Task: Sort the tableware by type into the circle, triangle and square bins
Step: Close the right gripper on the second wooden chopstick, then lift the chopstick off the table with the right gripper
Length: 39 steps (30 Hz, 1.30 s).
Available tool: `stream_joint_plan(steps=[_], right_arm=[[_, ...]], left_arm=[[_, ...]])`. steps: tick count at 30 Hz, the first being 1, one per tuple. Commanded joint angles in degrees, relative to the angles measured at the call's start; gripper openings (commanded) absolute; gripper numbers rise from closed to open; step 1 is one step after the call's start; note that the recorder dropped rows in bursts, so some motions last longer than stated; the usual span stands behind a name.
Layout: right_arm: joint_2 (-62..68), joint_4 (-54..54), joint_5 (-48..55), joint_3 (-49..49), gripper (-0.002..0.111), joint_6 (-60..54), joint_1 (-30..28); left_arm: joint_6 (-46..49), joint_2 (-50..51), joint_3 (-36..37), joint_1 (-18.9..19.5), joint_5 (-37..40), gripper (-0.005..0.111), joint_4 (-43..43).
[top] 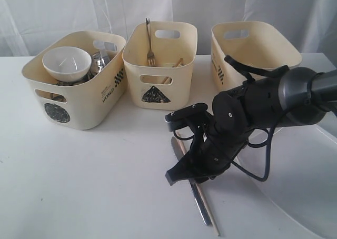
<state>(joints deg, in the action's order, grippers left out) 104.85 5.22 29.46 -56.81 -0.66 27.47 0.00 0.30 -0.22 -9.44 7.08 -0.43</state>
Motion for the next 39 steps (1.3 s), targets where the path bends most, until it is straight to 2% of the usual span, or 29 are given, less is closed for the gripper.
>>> stream_joint_plan(steps=[1,16,22,39], right_arm=[[0.0,-1.2,-0.3,0.3,0.031,-0.7,0.1],[0.0,-4.0,1.1,0.3,0.031,0.1,0.1],[0.0,-8.8,1.6,0.3,0.031,5.4,0.0],[1.2,-4.3,2.0,0.3,0.031,6.4,0.0]], left_arm=[[-0.4,-0.3,0.2,0.1,0.2,0.025,-0.1],[-0.4,-0.3,0.2,0.1,0.2,0.025,-0.1],[-0.4,-0.3,0.2,0.1,0.2,0.025,-0.1],[-0.4,-0.3,0.2,0.1,0.2,0.025,-0.1]])
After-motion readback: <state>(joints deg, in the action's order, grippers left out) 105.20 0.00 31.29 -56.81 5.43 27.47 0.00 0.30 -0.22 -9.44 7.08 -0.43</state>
